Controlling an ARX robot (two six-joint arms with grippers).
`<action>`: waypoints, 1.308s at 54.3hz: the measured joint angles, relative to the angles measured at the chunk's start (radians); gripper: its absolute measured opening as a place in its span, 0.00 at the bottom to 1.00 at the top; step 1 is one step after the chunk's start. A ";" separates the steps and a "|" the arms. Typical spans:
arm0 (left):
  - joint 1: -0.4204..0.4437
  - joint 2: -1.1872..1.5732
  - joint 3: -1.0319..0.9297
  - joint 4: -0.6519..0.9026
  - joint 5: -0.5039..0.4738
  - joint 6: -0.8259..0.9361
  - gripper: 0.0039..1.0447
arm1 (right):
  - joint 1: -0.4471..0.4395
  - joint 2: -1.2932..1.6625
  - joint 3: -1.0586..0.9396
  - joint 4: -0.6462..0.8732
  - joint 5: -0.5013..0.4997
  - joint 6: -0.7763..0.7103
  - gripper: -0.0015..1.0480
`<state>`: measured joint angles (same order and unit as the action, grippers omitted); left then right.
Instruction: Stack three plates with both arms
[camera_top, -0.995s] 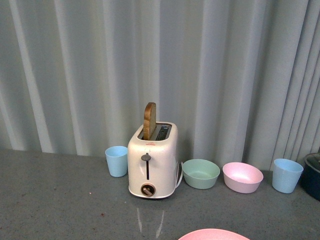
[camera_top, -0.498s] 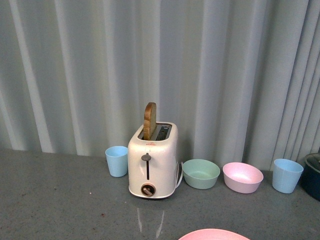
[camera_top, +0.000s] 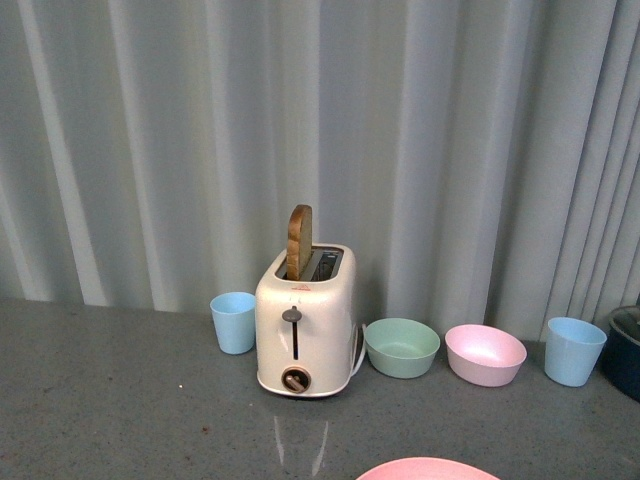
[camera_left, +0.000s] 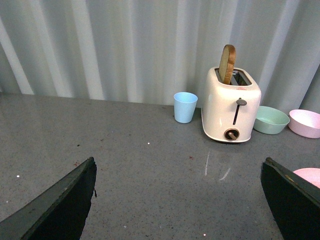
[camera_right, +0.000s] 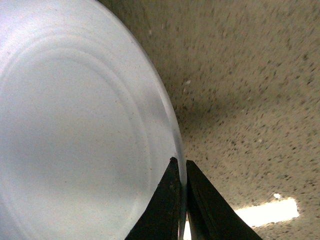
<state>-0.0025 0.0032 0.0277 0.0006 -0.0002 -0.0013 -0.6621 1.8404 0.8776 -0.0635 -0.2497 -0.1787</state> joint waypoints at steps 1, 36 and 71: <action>0.000 0.000 0.000 0.000 0.000 0.000 0.94 | 0.004 -0.015 0.002 -0.003 -0.003 0.004 0.03; 0.000 0.000 0.000 0.000 0.000 0.000 0.94 | 0.559 -0.252 -0.211 0.245 -0.141 0.351 0.03; 0.000 0.000 0.000 0.000 0.000 0.000 0.94 | 0.606 -0.016 -0.279 0.413 -0.124 0.447 0.03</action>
<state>-0.0025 0.0032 0.0277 0.0006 -0.0002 -0.0013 -0.0563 1.8248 0.5987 0.3496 -0.3737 0.2684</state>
